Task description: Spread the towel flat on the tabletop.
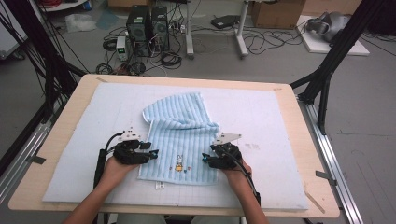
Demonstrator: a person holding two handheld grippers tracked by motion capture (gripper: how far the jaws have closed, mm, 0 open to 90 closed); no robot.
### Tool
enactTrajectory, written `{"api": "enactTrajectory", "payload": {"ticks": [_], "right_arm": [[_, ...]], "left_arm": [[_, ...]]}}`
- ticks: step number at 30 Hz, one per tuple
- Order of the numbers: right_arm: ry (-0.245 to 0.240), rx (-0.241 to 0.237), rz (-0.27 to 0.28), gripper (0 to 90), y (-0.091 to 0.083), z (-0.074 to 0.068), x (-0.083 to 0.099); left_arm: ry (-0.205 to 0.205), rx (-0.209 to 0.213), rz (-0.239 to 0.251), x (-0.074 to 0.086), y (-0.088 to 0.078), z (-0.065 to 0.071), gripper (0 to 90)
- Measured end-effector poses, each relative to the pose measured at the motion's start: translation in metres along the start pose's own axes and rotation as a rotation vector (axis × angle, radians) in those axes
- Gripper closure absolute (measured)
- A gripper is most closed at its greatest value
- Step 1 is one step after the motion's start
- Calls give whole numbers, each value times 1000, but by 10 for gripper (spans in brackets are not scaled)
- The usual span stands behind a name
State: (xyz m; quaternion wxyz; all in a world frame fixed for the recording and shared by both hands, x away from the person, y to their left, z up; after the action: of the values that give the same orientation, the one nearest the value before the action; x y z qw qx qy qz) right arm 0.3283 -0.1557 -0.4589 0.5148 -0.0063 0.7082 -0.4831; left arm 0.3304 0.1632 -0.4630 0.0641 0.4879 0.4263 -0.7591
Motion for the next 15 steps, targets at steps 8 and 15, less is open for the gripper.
{"api": "enactTrajectory", "payload": {"ticks": [8,15], "right_arm": [[-8,-77,-10,857,-9,-5,6],[-44,-154,-20,853,-26,-19,21]], "left_arm": [[36,28,-38,9,-11,13,861],[14,128,-74,21,-27,28,862]]}}
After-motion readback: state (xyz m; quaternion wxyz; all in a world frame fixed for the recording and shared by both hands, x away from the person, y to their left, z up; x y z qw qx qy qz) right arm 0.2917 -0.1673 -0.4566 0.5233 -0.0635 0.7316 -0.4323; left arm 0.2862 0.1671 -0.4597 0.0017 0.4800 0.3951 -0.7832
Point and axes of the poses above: each handheld gripper's, and its own axes: y roughly forward along the jaws, x roughly out of its underside, z roughly to its right, the point moved 2 cm from there along y, roughly forward along the jaws, and after that the axes turned 1 degree about -y, right-handed, at the moved point
